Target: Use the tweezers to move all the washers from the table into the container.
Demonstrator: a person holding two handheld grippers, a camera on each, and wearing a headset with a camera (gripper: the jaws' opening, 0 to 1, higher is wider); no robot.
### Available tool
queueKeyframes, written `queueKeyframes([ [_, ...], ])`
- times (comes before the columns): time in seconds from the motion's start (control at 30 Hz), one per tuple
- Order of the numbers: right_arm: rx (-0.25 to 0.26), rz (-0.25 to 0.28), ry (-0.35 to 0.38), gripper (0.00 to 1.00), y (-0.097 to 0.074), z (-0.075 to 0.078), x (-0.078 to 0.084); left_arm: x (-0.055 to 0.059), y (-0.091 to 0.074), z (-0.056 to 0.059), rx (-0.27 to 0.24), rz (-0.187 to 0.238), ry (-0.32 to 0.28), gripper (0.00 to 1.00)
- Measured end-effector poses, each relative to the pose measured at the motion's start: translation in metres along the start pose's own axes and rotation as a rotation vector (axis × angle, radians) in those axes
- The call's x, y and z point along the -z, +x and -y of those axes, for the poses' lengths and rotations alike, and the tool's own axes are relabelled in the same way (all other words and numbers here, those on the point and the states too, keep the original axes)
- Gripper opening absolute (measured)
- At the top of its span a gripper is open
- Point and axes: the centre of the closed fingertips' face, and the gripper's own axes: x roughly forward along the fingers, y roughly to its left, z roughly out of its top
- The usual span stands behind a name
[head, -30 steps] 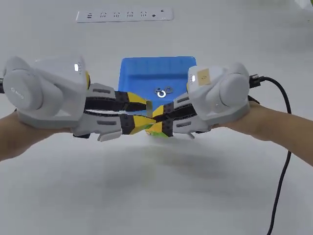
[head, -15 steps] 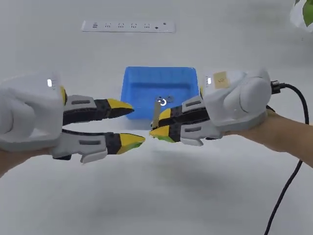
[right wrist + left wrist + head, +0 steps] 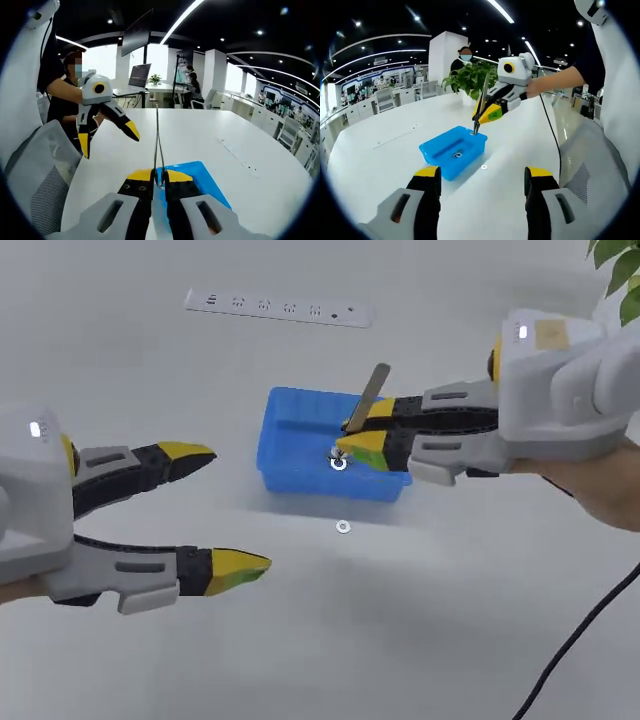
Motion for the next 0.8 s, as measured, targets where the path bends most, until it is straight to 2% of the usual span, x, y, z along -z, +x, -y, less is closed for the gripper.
queueKeyframes([
  [0.17, 0.035, -0.012, 0.013, 0.09, 0.008, 0.023, 0.008, 0.009, -0.002, 0.006, 0.0, -0.011, -0.012, 0.8],
  [0.37, 0.066, -0.045, 0.042, 0.09, 0.021, 0.047, 0.028, 0.014, -0.003, 0.003, -0.026, -0.014, -0.036, 0.9],
  [0.5, 0.066, -0.077, 0.047, 0.09, 0.029, 0.053, 0.043, 0.019, -0.004, -0.001, -0.044, -0.026, -0.05, 0.99],
  [0.8, 0.053, -0.138, 0.059, 0.09, 0.047, 0.055, 0.07, 0.026, -0.004, -0.002, -0.051, -0.048, -0.067, 0.99],
])
